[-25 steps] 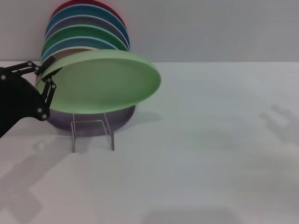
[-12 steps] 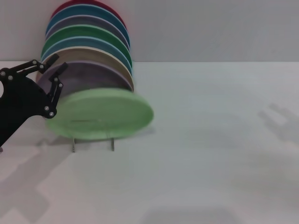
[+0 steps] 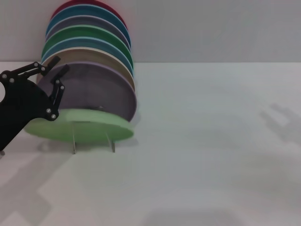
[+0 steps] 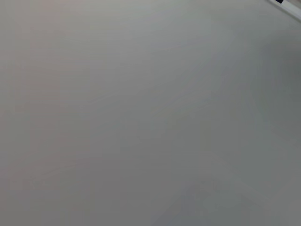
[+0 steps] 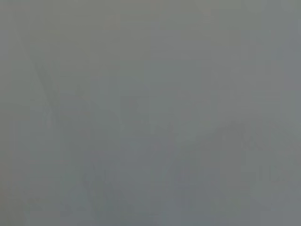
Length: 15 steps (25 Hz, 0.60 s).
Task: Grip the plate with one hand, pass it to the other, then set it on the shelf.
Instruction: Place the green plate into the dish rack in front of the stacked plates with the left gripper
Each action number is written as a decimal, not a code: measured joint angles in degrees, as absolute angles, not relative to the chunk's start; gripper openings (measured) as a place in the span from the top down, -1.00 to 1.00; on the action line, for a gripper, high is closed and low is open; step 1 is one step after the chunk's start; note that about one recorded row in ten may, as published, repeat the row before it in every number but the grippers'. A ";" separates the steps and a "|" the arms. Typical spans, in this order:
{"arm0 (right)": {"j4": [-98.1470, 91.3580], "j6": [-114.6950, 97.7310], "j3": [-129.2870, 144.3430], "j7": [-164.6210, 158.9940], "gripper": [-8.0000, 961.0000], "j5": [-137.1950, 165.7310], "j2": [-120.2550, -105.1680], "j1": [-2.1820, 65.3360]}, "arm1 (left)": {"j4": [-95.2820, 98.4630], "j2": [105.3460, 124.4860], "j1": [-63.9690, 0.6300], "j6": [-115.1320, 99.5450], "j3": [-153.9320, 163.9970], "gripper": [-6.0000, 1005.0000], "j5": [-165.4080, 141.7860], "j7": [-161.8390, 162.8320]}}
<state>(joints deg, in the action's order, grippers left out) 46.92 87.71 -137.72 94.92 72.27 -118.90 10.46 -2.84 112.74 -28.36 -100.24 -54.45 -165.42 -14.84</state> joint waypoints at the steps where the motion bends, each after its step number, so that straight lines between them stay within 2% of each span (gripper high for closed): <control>1: 46.95 87.71 -137.72 94.92 -0.23 72.29 -118.88 10.46 | -2.83 112.89 -28.33 -100.38 -54.52 0.72 -165.35 -14.95; 10: 47.73 87.76 -137.72 94.14 -0.23 72.34 -118.75 10.12 | -5.24 112.88 -22.24 -109.20 -51.39 0.73 -165.45 -18.70; 15: 48.21 87.80 -137.72 93.42 -0.23 72.34 -118.74 9.99 | -4.95 114.73 -17.61 -110.03 -46.06 0.74 -165.53 -24.36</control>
